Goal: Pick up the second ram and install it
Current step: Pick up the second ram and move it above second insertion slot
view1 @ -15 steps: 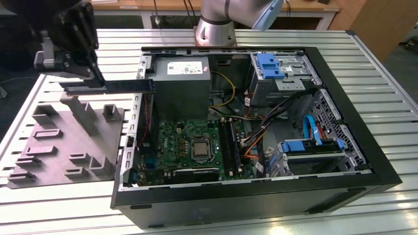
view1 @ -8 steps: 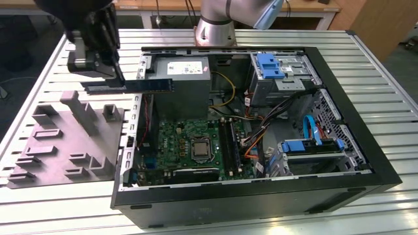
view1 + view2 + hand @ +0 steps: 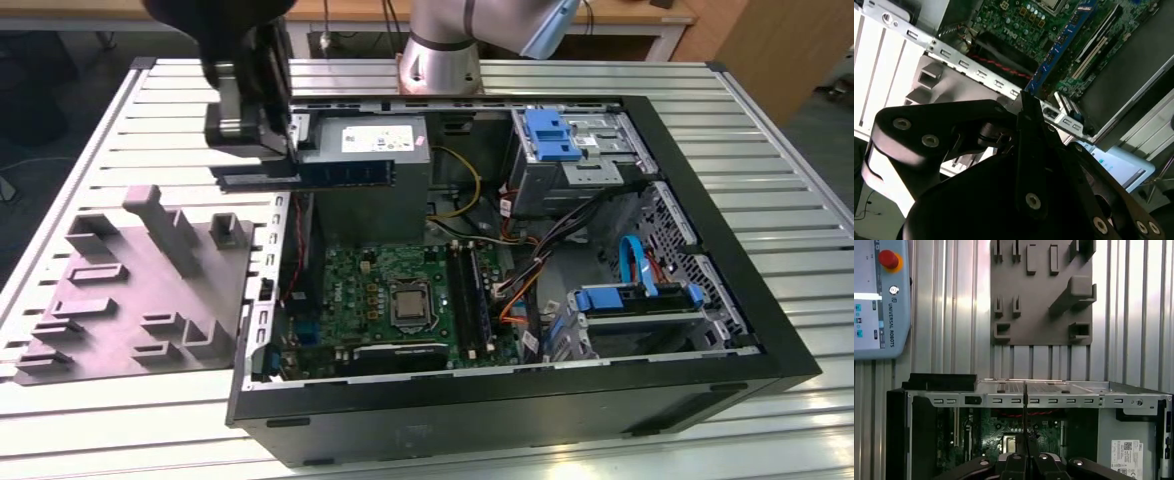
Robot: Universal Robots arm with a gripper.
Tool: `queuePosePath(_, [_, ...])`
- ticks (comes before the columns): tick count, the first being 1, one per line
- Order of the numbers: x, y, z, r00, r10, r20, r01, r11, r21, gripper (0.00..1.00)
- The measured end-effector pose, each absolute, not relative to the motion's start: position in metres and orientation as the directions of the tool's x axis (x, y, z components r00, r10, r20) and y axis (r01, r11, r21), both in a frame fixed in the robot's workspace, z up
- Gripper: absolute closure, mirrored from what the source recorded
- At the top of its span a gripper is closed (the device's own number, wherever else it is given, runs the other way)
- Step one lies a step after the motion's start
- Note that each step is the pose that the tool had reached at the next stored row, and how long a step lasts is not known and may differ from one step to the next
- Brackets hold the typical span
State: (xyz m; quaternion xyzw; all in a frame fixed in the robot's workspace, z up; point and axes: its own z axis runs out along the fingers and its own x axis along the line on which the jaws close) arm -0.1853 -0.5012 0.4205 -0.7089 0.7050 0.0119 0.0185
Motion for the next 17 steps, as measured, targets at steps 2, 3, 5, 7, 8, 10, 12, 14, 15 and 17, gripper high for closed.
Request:
queuePosePath(2, [-0.178,-0.501,0.42,0.006,-0.999,-0.043,-1.0,-0.005,-0.009,0.88])
queuePosePath(3, [-0.174,-0.501,0.42,0.006,-0.999,-0.043,-1.0,-0.005,-0.009,0.88])
queuePosePath(5, [-0.167,-0.501,0.42,0.006,-0.999,-0.043,-1.0,-0.005,-0.009,0.88])
queuePosePath(7, [-0.16,-0.501,0.42,0.006,-0.999,-0.043,-1.0,-0.005,-0.009,0.88])
queuePosePath(8, [-0.156,-0.501,0.42,0.006,-0.999,-0.043,-1.0,-0.005,-0.009,0.88])
queuePosePath(10, [-0.149,-0.501,0.42,0.006,-0.999,-0.043,-1.0,-0.005,-0.009,0.88])
queuePosePath(12, [-0.142,-0.501,0.42,0.006,-0.999,-0.043,-1.0,-0.005,-0.009,0.88])
queuePosePath(14, [-0.136,-0.501,0.42,0.006,-0.999,-0.043,-1.0,-0.005,-0.009,0.88])
queuePosePath(15, [-0.134,-0.501,0.42,0.006,-0.999,-0.043,-1.0,-0.005,-0.009,0.88])
queuePosePath(17, [-0.133,-0.501,0.42,0.006,-0.999,-0.043,-1.0,-0.005,-0.009,0.88])
